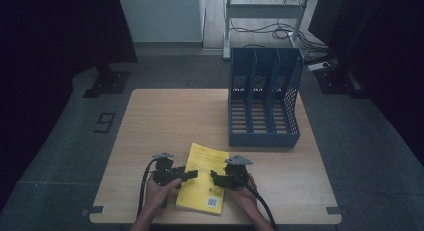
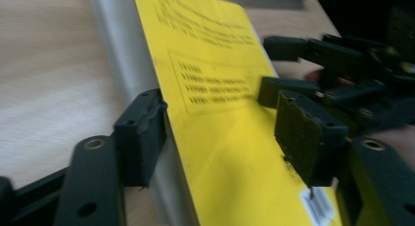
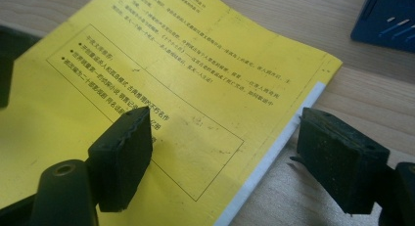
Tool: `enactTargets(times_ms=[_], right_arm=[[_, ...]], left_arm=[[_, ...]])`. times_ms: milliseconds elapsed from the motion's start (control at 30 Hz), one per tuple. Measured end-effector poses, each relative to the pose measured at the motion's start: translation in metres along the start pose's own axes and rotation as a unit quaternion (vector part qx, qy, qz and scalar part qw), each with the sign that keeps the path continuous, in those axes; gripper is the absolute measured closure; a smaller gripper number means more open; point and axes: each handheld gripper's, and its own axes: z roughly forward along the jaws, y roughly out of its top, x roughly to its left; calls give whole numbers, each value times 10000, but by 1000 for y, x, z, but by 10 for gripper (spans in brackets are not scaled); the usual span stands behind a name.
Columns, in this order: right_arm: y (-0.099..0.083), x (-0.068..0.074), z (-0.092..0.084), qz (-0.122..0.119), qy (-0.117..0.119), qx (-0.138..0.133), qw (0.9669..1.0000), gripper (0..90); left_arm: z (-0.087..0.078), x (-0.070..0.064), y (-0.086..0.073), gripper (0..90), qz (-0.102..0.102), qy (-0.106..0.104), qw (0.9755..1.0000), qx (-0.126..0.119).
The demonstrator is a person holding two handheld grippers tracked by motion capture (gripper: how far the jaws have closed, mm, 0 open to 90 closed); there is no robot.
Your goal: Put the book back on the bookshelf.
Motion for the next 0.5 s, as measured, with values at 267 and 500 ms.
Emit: enactTargets(times_ms=[267,500], right_arm=[[0,0,0,-3,6,-14,10000,204],[0,0,0,-4,0,-24,10000,204]], left_arm=[[4,-5,0,381,241,344,9991,75],[7,-7,1,390,421,538,9976,91]])
